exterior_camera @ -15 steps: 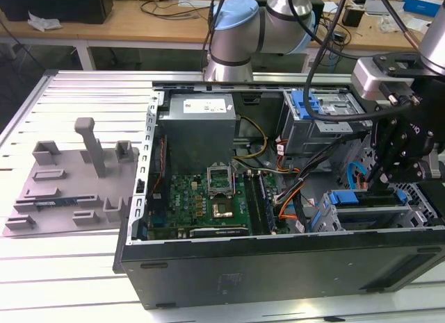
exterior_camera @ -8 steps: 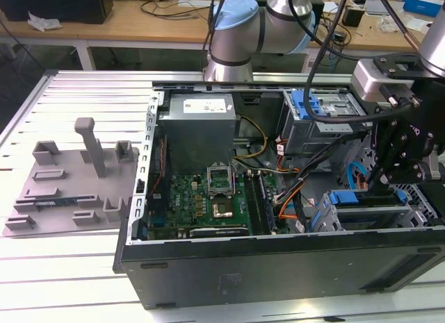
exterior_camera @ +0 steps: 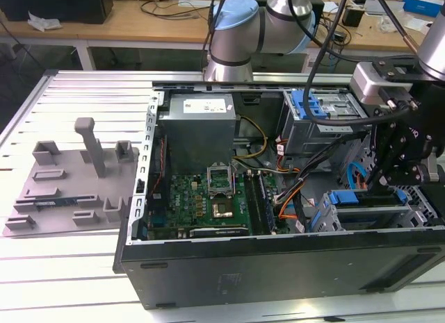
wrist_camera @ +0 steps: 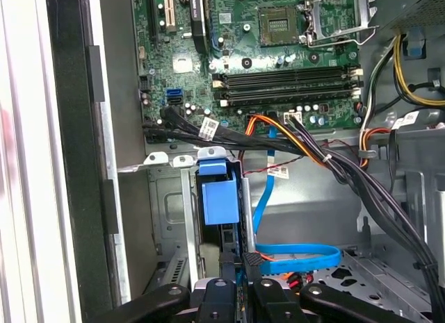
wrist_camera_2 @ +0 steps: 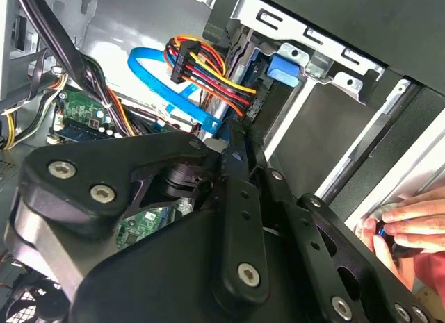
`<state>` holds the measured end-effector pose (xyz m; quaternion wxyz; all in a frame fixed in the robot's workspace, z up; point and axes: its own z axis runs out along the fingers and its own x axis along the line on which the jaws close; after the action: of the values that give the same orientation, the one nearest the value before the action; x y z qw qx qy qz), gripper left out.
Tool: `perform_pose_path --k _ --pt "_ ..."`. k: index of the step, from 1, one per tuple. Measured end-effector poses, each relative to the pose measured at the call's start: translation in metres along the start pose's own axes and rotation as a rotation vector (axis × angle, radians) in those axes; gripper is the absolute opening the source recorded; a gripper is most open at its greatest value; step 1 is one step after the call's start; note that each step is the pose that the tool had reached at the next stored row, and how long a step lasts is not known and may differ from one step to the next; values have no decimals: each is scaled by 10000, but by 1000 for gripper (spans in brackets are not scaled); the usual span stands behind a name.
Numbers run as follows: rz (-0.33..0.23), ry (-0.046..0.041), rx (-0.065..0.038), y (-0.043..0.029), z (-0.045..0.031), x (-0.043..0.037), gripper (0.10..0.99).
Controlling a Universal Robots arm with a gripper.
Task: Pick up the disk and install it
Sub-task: 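Insert the second disk wire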
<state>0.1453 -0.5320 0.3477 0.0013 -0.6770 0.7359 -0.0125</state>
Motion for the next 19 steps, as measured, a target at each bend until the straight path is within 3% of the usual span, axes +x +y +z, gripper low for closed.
perform_pose_path --k 19 --pt "-15 2 1 -3 79 16 161"
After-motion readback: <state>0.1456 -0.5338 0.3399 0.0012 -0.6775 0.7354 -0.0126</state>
